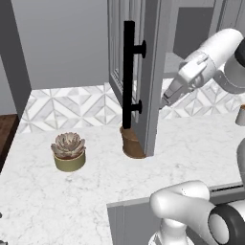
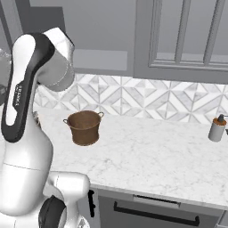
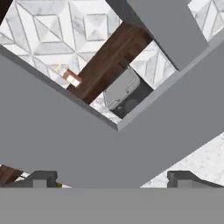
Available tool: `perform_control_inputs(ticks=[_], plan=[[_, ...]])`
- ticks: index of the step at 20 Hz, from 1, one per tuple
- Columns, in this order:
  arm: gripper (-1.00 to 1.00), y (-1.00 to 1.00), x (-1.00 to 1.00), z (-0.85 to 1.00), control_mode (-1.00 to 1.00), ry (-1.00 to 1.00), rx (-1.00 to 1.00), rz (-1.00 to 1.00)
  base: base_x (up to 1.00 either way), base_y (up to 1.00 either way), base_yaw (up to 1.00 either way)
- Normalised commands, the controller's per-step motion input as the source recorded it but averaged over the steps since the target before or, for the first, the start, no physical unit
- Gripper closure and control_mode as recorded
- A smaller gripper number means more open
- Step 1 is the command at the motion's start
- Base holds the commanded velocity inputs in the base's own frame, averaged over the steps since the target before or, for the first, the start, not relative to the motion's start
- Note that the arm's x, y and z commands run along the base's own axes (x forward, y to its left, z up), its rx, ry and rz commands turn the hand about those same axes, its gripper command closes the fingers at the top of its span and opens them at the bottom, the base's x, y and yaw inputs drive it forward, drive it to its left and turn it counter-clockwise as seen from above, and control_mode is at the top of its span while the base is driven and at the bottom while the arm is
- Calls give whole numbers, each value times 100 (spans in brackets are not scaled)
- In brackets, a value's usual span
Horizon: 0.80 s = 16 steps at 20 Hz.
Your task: Open the cabinet, pick up the bread from the cabinet and place it in the basket. Then move the basket to the dining counter.
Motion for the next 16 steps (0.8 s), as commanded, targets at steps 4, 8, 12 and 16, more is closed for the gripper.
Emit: perform_control_inputs(ticks=[4,8,12,16], plan=[[-100,-90,72,22,-100,-28,-7,-15,0,0,0],[-100,-63,100,35,-100,-26,0,-16,0,0,0],[-100,-14,79,2,-100,-54,0,-15,0,0,0],[-100,10,73,3,-100,-28,0,-34,0,0,0]])
